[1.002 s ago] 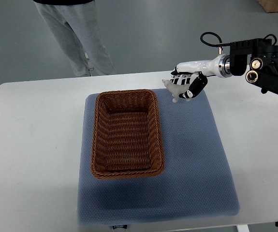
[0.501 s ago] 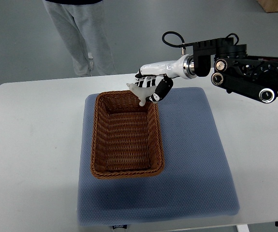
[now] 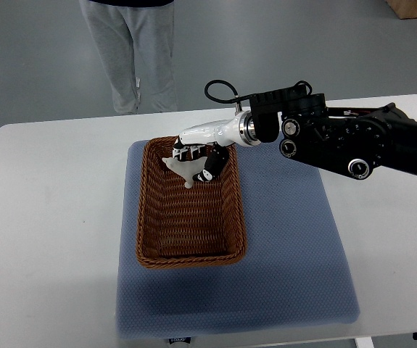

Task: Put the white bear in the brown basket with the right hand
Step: 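Lift the bear with the right hand and carry it over the basket, then lower the bear into the basket and open the right hand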

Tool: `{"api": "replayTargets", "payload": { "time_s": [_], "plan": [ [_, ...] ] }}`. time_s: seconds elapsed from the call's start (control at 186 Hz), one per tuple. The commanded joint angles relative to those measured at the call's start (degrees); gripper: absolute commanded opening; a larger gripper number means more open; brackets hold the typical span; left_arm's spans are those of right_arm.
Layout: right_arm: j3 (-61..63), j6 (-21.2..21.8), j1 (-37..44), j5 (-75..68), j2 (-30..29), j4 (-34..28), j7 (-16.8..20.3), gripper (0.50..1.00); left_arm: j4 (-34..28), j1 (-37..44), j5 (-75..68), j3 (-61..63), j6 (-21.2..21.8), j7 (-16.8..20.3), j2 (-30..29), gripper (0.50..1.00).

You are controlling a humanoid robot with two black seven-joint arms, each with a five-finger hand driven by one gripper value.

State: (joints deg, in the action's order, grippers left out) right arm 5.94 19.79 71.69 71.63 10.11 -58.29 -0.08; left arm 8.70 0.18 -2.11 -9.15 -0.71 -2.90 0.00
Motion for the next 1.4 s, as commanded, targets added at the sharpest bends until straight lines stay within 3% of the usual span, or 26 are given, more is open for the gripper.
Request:
{"api": "replayTargets", "payload": {
  "time_s": [0.0,0.717,0.792,0.841,0.959,1.186,1.396],
  "plan": [
    [-0.14,-0.01,-1.29,0.26,-0.96,1.51,0.00,0.566,0.00,0.00,0.00,0.00,0.00,0.00,0.00,1.000],
    [-0.05,-0.10,-4.72,4.57,-3.34,5.03,0.00,0.584,0.00,0.00,0.00,0.00,-0.09,-0.09,0.00,1.000],
    [-0.05,-0.10,-4.81,4.57,-3.34,5.03,0.00,0.613,0.00,0.00,0.00,0.00,0.00,0.00,0.00,1.000],
    [-0.05,-0.10,-4.81,4.48,-3.34,5.03,0.00,0.670,0.00,0.00,0.00,0.00,0.00,-0.09,0.00,1.000],
    [-0.05,-0.45,-4.72,4.48,-3.34,4.94,-0.09,0.752,0.00,0.00,0.00,0.00,0.00,0.00,0.00,1.000],
    [0.04,-0.36,-4.54,4.30,-3.25,4.68,-0.18,0.795,0.00,0.00,0.00,0.00,0.00,0.00,0.00,1.000],
    [0.92,0.16,-3.84,3.34,-2.46,4.24,-0.62,0.907,0.00,0.00,0.00,0.00,0.00,0.00,0.00,1.000]
  ]
}}
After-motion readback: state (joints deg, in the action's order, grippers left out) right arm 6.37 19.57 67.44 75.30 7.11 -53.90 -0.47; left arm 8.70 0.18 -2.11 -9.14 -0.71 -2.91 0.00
